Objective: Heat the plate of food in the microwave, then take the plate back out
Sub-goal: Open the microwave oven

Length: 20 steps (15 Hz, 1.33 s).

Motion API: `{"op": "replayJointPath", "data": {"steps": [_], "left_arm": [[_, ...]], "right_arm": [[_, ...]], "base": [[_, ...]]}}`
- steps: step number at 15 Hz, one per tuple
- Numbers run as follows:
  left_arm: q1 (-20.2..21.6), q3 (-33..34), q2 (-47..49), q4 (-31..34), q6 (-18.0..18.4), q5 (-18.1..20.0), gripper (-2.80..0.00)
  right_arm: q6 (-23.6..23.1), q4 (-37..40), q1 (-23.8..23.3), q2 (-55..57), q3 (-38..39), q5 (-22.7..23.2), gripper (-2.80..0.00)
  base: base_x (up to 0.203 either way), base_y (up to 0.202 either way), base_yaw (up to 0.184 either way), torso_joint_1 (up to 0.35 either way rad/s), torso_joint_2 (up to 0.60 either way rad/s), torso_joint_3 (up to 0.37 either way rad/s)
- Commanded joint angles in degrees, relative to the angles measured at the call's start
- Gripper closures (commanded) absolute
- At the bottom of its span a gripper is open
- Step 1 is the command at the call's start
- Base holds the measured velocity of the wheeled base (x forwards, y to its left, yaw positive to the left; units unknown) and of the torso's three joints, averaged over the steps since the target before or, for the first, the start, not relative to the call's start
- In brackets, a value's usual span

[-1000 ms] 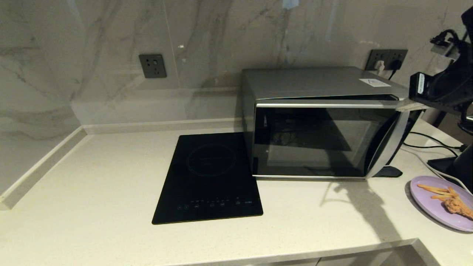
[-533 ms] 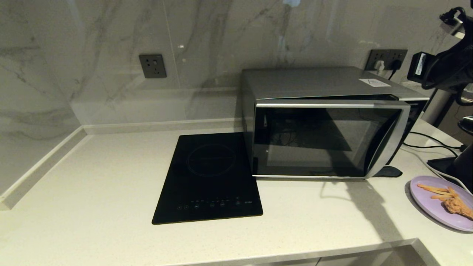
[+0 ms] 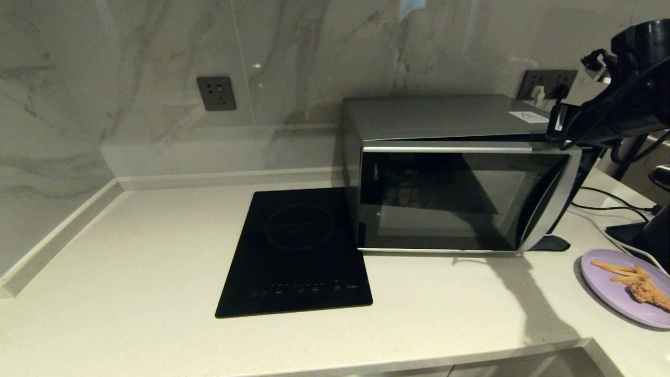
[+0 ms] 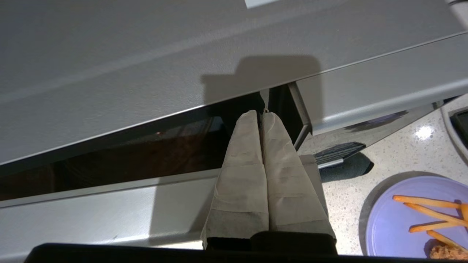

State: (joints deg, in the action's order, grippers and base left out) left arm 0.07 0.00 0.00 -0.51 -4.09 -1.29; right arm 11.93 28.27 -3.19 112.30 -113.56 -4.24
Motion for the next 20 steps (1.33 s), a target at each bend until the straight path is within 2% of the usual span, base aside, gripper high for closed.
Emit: {"op": "replayJointPath", "data": {"steps": [1,5,11,14,20], "left_arm": [[0.01,0.0,0.09,-0.02,-0.04,-0.03,0.0],[0.01,0.0,0.09,-0.02,-0.04,-0.03,0.0],[0.01,0.0,0.09,-0.02,-0.04,-0.03,0.0],[0.01,0.0,0.09,-0.02,-0.04,-0.03,0.0],[0.01,0.0,0.09,-0.02,-0.04,-0.03,0.0]], "right_arm": [[0.14,0.54,-0.23,0.42,0.0,0.09,0.0],[0.53,5.25,-0.13,-4.88,2.29,1.31,0.0],[0.59,5.8,0.03,-14.74,14.66,2.63,0.0],[0.46,7.46,0.15,-18.81,18.72,4.73,0.0],[0.37,10.86,5.95,-26.03,22.83,5.82,0.0]], "base": [[0.0,0.0,0.0,0.0,0.0,0.0],[0.0,0.0,0.0,0.0,0.0,0.0],[0.0,0.0,0.0,0.0,0.0,0.0],[0.0,0.0,0.0,0.0,0.0,0.0],[0.0,0.0,0.0,0.0,0.0,0.0]]}}
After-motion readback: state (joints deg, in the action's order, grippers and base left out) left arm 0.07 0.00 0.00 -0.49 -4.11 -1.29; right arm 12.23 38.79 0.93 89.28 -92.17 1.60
